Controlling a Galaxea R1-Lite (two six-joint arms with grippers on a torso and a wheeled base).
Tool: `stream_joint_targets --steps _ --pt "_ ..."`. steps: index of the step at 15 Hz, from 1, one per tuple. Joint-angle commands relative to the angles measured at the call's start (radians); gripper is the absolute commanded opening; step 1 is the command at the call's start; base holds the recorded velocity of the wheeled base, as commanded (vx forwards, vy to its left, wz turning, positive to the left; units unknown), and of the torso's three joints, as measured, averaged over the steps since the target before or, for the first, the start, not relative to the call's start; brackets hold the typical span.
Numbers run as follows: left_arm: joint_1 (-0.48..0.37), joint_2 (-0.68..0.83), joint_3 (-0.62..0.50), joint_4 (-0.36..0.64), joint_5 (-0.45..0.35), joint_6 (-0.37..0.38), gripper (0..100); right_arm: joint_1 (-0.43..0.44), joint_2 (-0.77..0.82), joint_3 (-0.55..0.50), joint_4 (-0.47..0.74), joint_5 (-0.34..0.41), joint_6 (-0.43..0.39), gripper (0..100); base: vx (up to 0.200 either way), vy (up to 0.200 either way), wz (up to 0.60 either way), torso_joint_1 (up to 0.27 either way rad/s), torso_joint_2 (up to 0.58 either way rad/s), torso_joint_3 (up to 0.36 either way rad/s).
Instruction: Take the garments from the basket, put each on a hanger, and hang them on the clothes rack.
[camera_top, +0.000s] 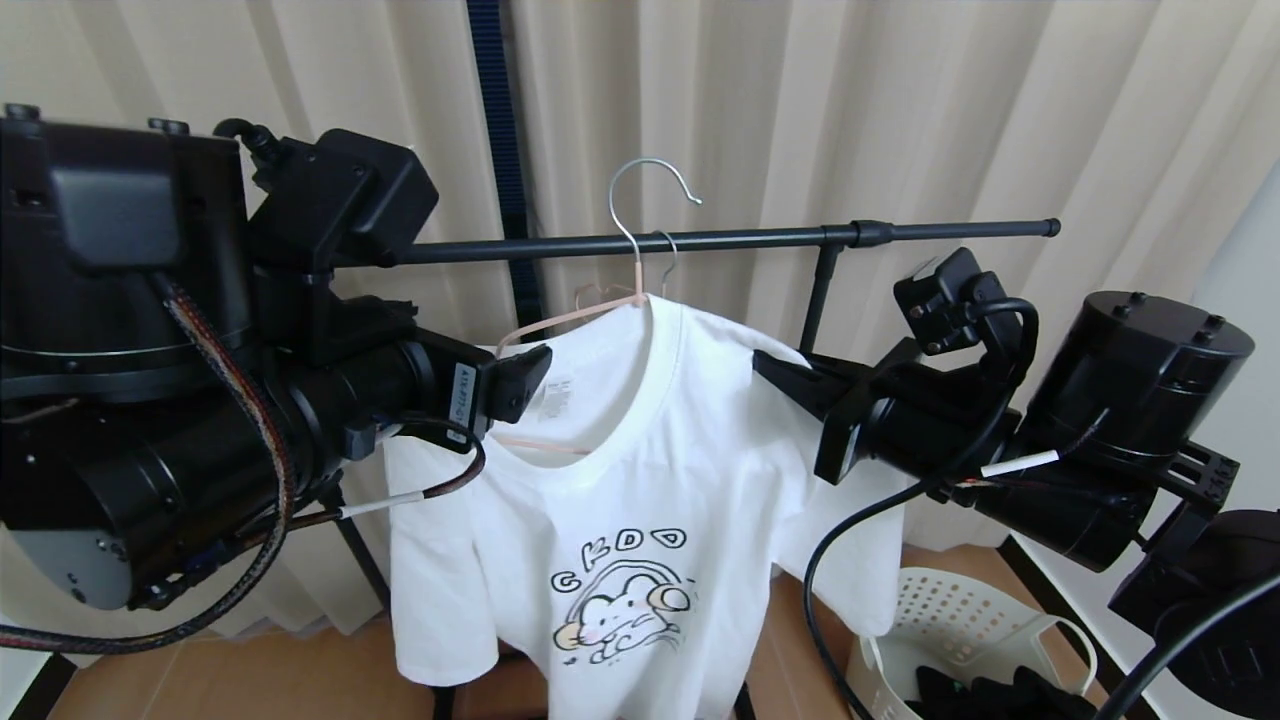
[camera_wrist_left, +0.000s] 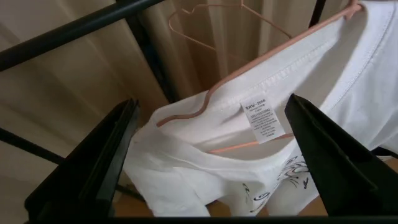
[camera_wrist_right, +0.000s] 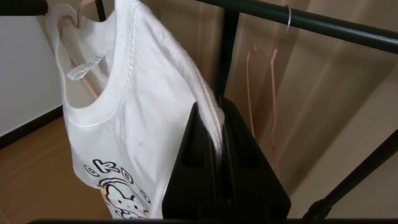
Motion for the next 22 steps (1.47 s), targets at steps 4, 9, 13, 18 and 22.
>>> stream_joint_targets --steps 4,9,13,18,22 --pt "-0.03 0.019 -0.003 -0.001 0.0 -0.001 100 0.004 0.001 -0.004 -0.003 0.003 0.002 0 0.0 0.0 0.0 0.0 0.0 0.0" --pt "0.097 -0.073 -0.005 0.008 -0.026 0.059 100 -0.008 0.0 -0.001 -0.003 0.051 0.005 0 0.0 0.0 0.0 0.0 0.0 0.0" --pt "0.177 -0.085 0.0 0.051 -0.047 0.055 100 -0.014 0.0 -0.003 -0.003 0.054 0.005 0 0.0 0.0 0.0 0.0 0.0 0.0" --pt "0.177 -0.143 0.04 0.099 -0.136 0.058 100 -0.024 0.0 -0.001 -0.002 0.057 0.005 0 0.0 0.0 0.0 0.0 0.0 0.0" --pt "0.316 -0.178 -0.006 0.266 -0.475 0.118 100 -0.062 -0.005 0.022 -0.002 0.161 0.005 0 0.0 0.0 0.0 0.0 0.0 0.0"
